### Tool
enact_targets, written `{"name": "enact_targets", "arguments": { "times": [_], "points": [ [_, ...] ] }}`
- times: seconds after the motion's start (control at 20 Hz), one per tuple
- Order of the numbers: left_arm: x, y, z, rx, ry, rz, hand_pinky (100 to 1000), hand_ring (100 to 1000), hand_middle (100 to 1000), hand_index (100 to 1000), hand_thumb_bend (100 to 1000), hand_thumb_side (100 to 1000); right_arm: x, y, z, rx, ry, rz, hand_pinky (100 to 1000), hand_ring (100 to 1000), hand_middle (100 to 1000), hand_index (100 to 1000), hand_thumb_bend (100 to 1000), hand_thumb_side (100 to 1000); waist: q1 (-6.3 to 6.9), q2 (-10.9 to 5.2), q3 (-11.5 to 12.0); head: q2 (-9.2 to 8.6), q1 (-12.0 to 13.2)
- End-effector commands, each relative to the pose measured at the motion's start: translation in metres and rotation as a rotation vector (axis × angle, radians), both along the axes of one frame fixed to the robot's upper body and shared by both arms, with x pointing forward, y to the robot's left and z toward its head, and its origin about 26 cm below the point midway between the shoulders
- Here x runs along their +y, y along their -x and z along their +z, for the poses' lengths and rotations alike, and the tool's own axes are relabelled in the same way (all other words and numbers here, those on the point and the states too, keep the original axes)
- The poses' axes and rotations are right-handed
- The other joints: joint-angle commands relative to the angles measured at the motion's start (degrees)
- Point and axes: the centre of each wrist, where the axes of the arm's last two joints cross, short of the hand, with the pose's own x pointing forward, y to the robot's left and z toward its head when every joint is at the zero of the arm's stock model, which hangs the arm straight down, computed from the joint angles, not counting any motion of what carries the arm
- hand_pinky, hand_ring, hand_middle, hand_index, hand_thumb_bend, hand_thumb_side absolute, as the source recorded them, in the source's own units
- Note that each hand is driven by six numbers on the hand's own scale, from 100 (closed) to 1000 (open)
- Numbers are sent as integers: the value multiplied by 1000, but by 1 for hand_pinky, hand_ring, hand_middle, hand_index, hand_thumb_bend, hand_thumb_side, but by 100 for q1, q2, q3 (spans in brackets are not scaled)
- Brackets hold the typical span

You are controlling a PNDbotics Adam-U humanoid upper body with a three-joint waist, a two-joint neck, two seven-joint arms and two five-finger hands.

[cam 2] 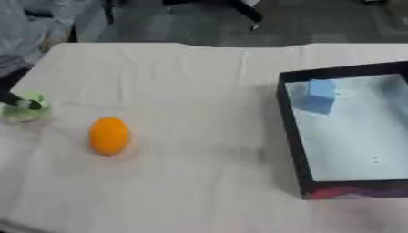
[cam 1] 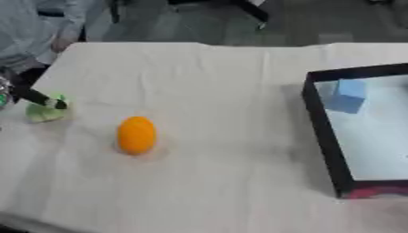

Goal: Pick up the objects with one hand, pass them to the other hand, and then place them into the box on the other side of the table.

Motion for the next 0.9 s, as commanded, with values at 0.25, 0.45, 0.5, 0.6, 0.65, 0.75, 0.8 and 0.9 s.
{"name": "enact_targets", "arguments": {
  "times": [0.25, 0.45, 0.5, 0.6, 0.65, 0.75, 0.8, 0.9],
  "points": [
    [13, 2, -1, -22, -2, 61, 893, 848, 794, 871, 905, 297, 1, 6, 10, -43, 24, 0, 986, 1000, 996, 968, 585, 297, -57, -62, -38, -75, 52],
    [16, 2, -8, -10, 5, 70, 891, 849, 795, 865, 893, 306, 2, 6, 10, -43, 27, -2, 986, 1000, 996, 969, 584, 297, -60, -24, -58, -82, 56],
    [16, 1, -10, -7, 9, 74, 891, 850, 796, 861, 889, 312, 2, 6, 10, -44, 27, -3, 986, 1000, 995, 968, 584, 297, -60, -13, -65, -82, 57],
    [17, 1, -14, -4, 17, 79, 893, 850, 796, 858, 885, 321, 2, 6, 10, -48, 28, -4, 986, 1000, 995, 967, 584, 296, -60, 10, -83, -82, 60],
    [17, 1, -16, -4, 22, 81, 892, 850, 796, 857, 881, 323, 2, 6, 10, -49, 29, -4, 986, 1000, 995, 967, 583, 297, -59, 24, -93, -84, 63],
    [18, 1, -18, -7, 24, 89, 892, 851, 797, 857, 877, 325, 3, 6, 10, -52, 32, -3, 986, 1000, 995, 967, 583, 297, -55, 52, -113, -90, 76],
    [18, 1, -18, -10, 21, 94, 891, 852, 797, 856, 863, 330, 3, 6, 10, -53, 33, -3, 986, 1000, 995, 967, 583, 298, -52, 65, -122, -93, 83],
    [19, 1, -20, -15, 15, 104, 891, 851, 795, 849, 830, 335, 3, 6, 10, -54, 37, -5, 986, 1000, 995, 965, 582, 296, -48, 95, -142, -102, 95]
  ]
}}
